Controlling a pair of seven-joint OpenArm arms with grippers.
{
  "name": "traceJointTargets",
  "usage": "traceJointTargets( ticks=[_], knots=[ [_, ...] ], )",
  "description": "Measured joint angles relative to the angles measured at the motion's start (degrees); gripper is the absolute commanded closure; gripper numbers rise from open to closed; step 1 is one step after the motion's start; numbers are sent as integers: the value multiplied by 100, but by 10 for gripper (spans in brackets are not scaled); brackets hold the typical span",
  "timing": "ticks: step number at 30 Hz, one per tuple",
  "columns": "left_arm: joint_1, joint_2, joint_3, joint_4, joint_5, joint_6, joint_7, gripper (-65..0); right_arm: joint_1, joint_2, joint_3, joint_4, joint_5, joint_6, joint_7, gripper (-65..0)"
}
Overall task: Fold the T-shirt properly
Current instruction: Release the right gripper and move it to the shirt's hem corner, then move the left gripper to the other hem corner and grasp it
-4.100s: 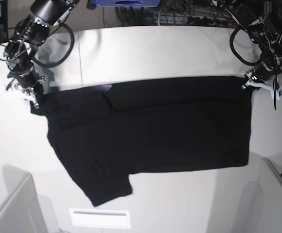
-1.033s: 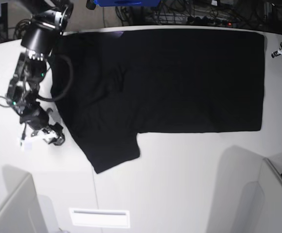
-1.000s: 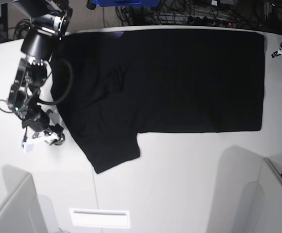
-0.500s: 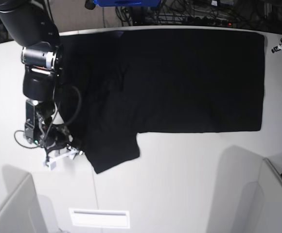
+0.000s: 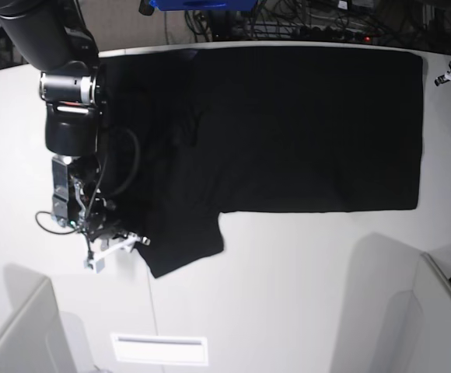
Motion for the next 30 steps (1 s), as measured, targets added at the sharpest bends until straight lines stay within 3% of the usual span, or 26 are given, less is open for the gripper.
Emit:
traceJointTargets(
  ticks=[3,6,15,22,27,30],
  knots=[
    [-2,0,0,0,-2,0,0,0,-33,15,-13,-24,-17,0,35,-93],
    [-2,0,0,0,0,0,0,0,-42,13,-13,-39,-15,0,22,0],
    [-22,0,33,0,-2,0,-2,0,-46,11,-13,2,-22,0,-33,0],
    [-79,-63,107,-74,-17,0,-2,0,-595,-7,-31,1207,-85,-63,-278,0],
    [-608,-702,621,-887,42,-2,-2,-364,-551,-7,-20,1307,-59,-63,-463,0],
    [-1058,-1027,922,-1362,151,133,-20,-464,-601,-20,-20,1309,-61,-63,-472,0]
  ],
)
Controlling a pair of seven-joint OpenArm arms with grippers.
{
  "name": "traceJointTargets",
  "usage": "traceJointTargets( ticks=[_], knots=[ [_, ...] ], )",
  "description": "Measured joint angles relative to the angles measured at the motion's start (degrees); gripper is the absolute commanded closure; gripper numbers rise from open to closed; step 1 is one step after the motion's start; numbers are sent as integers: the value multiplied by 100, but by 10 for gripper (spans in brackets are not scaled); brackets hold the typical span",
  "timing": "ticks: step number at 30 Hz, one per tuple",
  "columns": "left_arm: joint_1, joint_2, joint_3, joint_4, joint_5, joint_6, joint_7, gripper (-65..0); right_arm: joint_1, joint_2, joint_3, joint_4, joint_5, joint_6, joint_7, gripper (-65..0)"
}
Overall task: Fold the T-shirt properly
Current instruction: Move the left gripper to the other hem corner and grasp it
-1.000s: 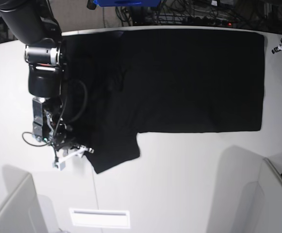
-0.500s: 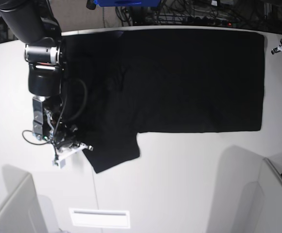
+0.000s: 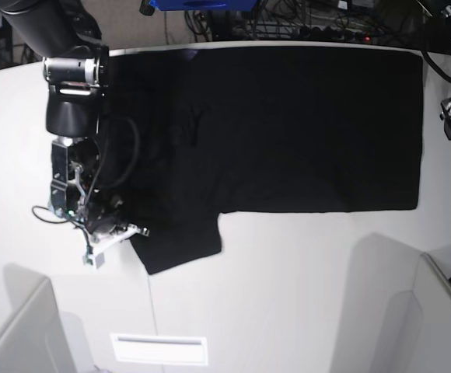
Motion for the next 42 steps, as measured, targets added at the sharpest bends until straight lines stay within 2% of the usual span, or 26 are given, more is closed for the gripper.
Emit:
traceJointTargets(
  ticks=[2,6,12,18,26,42],
  knots=[
    [-455,-74,232,-280,566,234,20,-464,-46,7,2,0,-20,0,-7,0],
    [-1475,-138,807,-946,1596,214,-24,-464,-92,-22,-4,-2,-9,-4,-22,0],
    [-2662,-129,1609,-2208,2194,210,-50,-464,-92,-33,-4,2,0,0,-11,0],
    [-3394,-107,2188,-3615,2874,208,-1040,-464,-92,-22,-2,2,-9,0,-11,0],
    [-3578,-116,2229,-4140,2892,212,-1532,-464,-92,2,0,2,-17,0,-17,0],
    [-3762,-125,2223,-4168,2975,214,-1565,-464,-90,-2,-4,2,-22,0,-17,0]
  ],
)
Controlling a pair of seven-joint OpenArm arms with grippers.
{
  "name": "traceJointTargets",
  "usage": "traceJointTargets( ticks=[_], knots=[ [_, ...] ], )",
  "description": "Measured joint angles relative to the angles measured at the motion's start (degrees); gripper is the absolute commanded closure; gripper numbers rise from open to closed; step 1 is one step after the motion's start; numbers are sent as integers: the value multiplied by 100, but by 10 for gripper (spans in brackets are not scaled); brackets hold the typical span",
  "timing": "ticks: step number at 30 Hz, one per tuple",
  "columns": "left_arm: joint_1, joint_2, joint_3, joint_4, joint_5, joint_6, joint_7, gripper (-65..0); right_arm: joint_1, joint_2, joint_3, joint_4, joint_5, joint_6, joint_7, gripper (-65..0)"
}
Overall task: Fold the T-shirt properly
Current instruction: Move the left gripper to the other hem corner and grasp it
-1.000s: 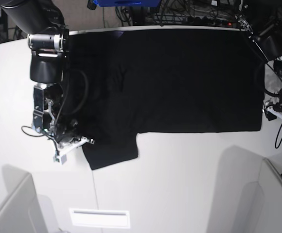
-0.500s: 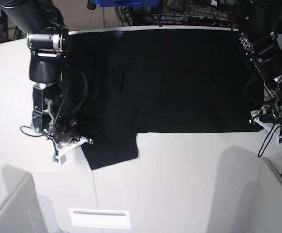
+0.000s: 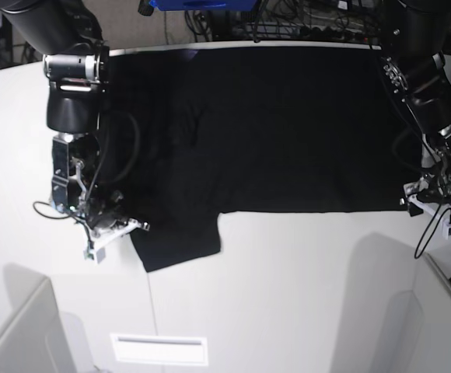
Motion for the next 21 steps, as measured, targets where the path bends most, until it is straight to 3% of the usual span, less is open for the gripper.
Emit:
traceJointTargets(
  ticks=[14,16,21],
  knots=[
    [-70,9,0,-391,-22,4,-170,-451,0,4,0,0,2,0,4,0],
    [-70,9,0,-391,-20,20,-170,-393,-2,2,0,0,2,0,2,0],
    [-122,-55,0,-673,-87,42,-330,-150,-4,2,0,0,2,0,4,0]
  ],
)
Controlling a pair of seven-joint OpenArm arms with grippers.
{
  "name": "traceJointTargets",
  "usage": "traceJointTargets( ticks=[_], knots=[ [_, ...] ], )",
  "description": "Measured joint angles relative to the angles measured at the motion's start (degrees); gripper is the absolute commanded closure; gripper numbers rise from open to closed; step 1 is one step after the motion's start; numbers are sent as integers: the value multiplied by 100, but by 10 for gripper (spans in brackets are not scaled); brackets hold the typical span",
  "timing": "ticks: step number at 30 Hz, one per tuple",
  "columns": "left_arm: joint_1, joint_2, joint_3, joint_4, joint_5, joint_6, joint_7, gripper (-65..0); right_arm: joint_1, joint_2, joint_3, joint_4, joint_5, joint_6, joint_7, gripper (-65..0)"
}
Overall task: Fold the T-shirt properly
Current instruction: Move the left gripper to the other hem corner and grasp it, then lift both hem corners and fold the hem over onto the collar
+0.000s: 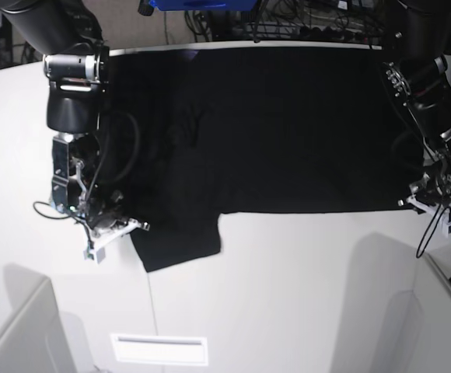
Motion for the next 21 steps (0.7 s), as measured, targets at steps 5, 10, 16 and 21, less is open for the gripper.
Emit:
traceJointTargets(
  ticks=[5,10,16,21],
  knots=[
    [20,4,0,-98,-68,-4,-291,0,2,-13,0,0,0,0,0,0],
    [17,7,0,-83,-83,-4,-295,0,2,-13,0,0,0,0,17,0],
    [15,13,0,-76,-81,-7,-293,0,2,-13,0,0,0,4,70,0],
    [127,76,0,282,-39,-39,-68,0,2,-15,-2,0,0,4,407,0]
  ],
)
